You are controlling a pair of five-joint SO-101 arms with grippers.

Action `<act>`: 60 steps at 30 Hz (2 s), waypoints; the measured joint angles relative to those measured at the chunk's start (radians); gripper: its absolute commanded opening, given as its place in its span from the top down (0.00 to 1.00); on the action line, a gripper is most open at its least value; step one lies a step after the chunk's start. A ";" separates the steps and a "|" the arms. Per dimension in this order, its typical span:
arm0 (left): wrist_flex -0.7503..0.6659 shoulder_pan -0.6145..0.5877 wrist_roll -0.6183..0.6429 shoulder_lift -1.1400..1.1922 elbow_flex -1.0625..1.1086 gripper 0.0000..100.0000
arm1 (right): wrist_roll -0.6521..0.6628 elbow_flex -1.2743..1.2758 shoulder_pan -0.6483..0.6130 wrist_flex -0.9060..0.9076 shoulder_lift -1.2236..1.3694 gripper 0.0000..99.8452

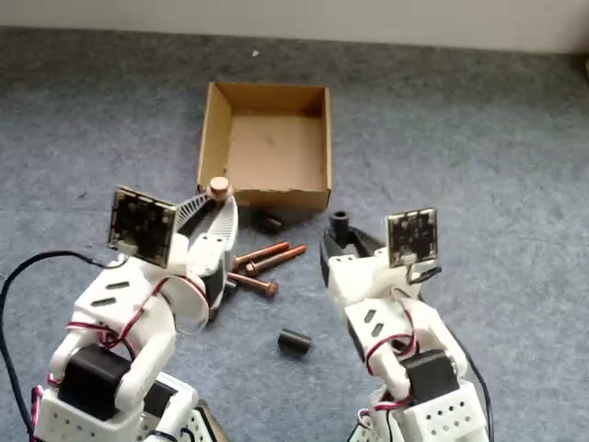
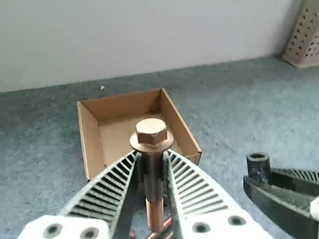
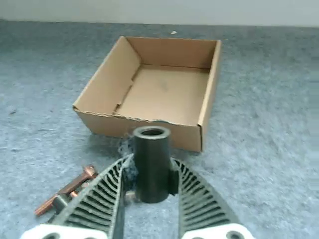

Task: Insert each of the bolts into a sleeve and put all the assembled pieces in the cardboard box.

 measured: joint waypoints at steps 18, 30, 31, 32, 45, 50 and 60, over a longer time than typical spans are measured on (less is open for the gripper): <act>-0.183 0.006 0.110 -0.034 0.000 0.99 | 0.206 0.350 -0.328 -0.486 -0.288 1.00; -0.189 0.068 0.110 -0.121 0.049 0.99 | 0.207 0.350 -0.330 -0.502 -0.288 1.00; -0.189 0.084 0.110 -0.150 0.049 0.99 | 0.207 0.350 -0.330 -0.502 -0.288 1.00; -0.189 0.104 0.110 -0.181 0.049 0.99 | 0.207 0.350 -0.330 -0.502 -0.288 1.00; -0.189 0.247 0.029 -0.301 0.144 0.99 | 0.207 0.350 -0.333 -0.502 -0.288 1.00; -0.189 0.209 0.029 -0.301 0.144 0.99 | 0.207 0.350 -0.334 -0.502 -0.288 1.00; -0.269 0.193 0.025 -0.311 0.230 0.99 | 0.207 0.350 -0.331 -0.502 -0.288 1.00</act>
